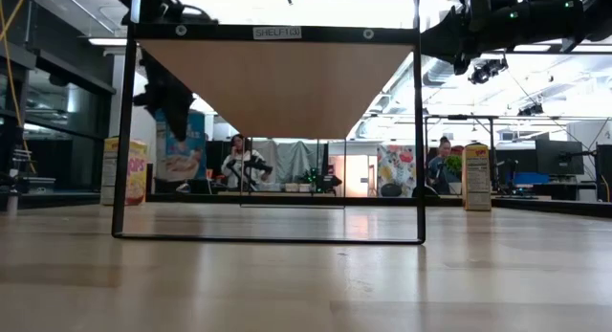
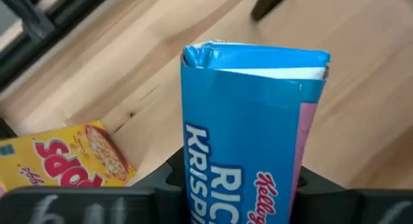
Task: Stack cereal on shelf
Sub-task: Put the blue cereal box on the shelf
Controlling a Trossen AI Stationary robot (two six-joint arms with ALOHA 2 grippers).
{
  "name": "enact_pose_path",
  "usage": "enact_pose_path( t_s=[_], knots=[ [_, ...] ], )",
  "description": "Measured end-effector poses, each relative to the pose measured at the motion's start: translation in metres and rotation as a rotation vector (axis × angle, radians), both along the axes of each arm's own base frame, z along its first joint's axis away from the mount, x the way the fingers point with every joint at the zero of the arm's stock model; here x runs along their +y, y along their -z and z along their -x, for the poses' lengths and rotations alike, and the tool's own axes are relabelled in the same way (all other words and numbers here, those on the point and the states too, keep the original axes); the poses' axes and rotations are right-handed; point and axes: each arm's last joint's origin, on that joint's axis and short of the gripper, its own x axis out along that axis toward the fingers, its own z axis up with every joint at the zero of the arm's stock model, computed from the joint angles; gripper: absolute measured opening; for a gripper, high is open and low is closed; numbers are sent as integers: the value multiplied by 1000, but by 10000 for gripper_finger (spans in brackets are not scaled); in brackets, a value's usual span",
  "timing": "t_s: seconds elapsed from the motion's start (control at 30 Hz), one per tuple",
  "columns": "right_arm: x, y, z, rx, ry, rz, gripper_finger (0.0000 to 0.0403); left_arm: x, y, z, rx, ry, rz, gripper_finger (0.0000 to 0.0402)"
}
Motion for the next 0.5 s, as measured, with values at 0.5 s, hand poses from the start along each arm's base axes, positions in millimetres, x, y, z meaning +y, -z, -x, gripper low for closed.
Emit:
enact_pose_path(
  t_s=[0.5],
  knots=[
    [0,0,0,0,0,0,0,-27,-99,-25,-159,141,-120,101]
  ],
)
